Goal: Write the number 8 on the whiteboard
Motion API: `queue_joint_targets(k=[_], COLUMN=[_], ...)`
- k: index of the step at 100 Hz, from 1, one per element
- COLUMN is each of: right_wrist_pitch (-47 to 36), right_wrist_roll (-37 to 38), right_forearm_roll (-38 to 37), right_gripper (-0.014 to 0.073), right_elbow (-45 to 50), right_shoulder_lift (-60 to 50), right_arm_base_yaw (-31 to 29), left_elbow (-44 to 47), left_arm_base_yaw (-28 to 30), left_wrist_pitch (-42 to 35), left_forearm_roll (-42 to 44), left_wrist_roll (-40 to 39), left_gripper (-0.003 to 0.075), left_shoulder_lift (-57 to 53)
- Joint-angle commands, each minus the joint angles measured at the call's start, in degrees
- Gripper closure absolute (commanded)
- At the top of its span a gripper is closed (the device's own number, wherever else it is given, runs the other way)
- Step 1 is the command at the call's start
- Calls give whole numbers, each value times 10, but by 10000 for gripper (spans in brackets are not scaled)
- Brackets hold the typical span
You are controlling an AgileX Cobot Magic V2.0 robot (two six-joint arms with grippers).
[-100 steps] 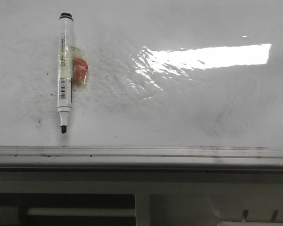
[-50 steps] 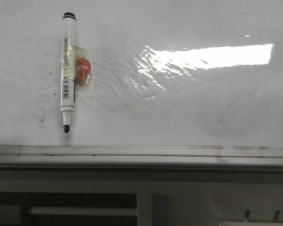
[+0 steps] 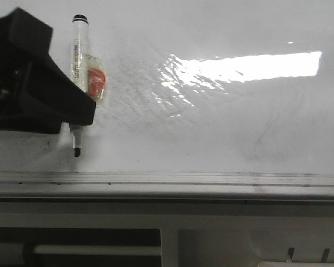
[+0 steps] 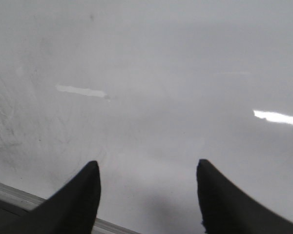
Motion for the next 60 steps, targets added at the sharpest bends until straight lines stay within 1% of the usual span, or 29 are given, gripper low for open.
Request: queue_joint_targets(k=[1,15,22,29,34,36,37,38,40,48,55,60], right_wrist_pitch=[-38,-39,-40,-41,-41,-41,-41,-41,-41,-31,-14,1], right_wrist_roll=[-5,-5,-5,-5,-7,-12,-15,-23,-32,-142,-244,-312], right_forearm_roll=[-1,-1,-1,3,9,14,15,18,30,109,185,233], right_gripper=[215,216,217,216,216,216,216,216,216,217,218,218], right_elbow=[-20,-20,-20,-20,-20,-20,-20,-20,-20,-20,-20,-20], right_shoulder_lift=[8,8,8,8,8,8,8,8,8,13,23,34], right_arm_base_yaw=[1,1,1,1,4,8,9,12,17,42,71,94], left_elbow=[-18,-18,-18,-18,-18,-18,-19,-19,-20,-23,-28,-35], left_arm_base_yaw=[-5,-5,-5,-5,-5,-5,-5,-5,-5,-5,-5,-5], left_wrist_pitch=[-43,-51,-49,-40,-28,-21,-18,-16,-6,40,91,128], left_forearm_roll=[-19,-19,-19,-19,-19,-18,-18,-17,-10,5,15,16], left_wrist_roll=[1,1,1,1,1,1,3,3,6,40,93,148], left_gripper=[393,401,436,535,654,687,719,734,738,741,741,741], left_shoulder_lift=[10,34,41,43,40,38,38,38,35,23,9,-2])
